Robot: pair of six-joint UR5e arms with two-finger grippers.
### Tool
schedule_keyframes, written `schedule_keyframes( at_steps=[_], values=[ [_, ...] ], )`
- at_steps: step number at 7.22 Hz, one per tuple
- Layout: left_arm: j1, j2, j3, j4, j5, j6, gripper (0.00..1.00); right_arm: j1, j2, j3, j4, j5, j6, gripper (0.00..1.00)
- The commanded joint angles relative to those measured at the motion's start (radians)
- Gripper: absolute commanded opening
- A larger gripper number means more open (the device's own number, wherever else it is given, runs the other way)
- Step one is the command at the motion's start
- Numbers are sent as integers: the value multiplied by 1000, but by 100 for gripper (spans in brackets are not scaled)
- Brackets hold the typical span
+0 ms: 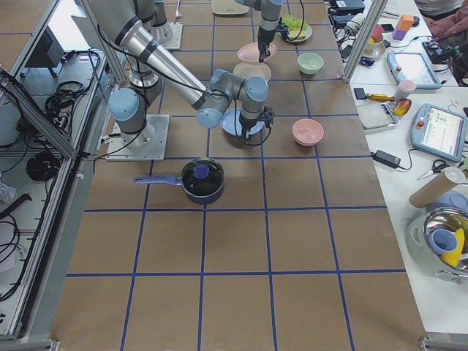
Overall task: Stack three plates with pink and blue
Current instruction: 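Carry the pink plate onto the cream plate with the left gripper and release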
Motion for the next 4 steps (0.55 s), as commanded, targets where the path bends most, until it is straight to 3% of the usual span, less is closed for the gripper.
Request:
schedule_keyframes(
  at_steps=[1, 3, 4],
  values=[
    [-56, -66, 33, 45, -2, -29, 0, 2, -1, -53, 68, 3, 3, 0],
    [-76, -68, 22, 36, 13, -26, 0, 2, -1, -60, 68, 3, 5, 0],
    [-76, -66, 11, 38, 13, -15, 97, 8, -1, -77, 81, -3, 14, 0]
  ],
)
